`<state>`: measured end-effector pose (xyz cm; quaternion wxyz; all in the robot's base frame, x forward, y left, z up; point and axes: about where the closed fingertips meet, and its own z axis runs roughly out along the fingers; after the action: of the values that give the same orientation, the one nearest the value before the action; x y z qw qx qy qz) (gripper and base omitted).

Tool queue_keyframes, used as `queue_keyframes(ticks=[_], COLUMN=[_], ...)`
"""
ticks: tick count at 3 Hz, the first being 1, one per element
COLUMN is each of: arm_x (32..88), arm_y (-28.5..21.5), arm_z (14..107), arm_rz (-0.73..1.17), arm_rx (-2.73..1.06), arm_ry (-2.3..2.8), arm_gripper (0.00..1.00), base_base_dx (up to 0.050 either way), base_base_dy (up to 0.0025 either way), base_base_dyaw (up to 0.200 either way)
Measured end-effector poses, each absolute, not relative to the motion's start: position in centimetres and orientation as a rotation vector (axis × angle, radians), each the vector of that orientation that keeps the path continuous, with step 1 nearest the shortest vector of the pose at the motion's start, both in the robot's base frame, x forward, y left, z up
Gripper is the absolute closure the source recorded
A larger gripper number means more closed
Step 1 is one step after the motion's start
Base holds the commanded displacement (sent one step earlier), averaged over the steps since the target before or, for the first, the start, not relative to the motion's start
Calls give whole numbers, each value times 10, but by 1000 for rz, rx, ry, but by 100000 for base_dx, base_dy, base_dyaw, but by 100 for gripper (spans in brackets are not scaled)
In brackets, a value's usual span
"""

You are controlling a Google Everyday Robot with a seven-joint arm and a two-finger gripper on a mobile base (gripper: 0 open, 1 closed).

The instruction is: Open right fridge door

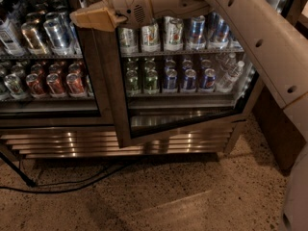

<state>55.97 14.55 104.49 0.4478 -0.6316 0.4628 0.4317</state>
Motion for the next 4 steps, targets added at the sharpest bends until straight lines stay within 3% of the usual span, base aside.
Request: queue_keyframes(ticks=[4], arm_x=[560], arm_y=[146], arm_z=[1045], arm_rz=[1068], arm_rx=[-1563], arm_ry=[1145], arm_gripper=[100], base_base_dx=[-4996], base_base_dy=[-10], base_base_dyaw=[74])
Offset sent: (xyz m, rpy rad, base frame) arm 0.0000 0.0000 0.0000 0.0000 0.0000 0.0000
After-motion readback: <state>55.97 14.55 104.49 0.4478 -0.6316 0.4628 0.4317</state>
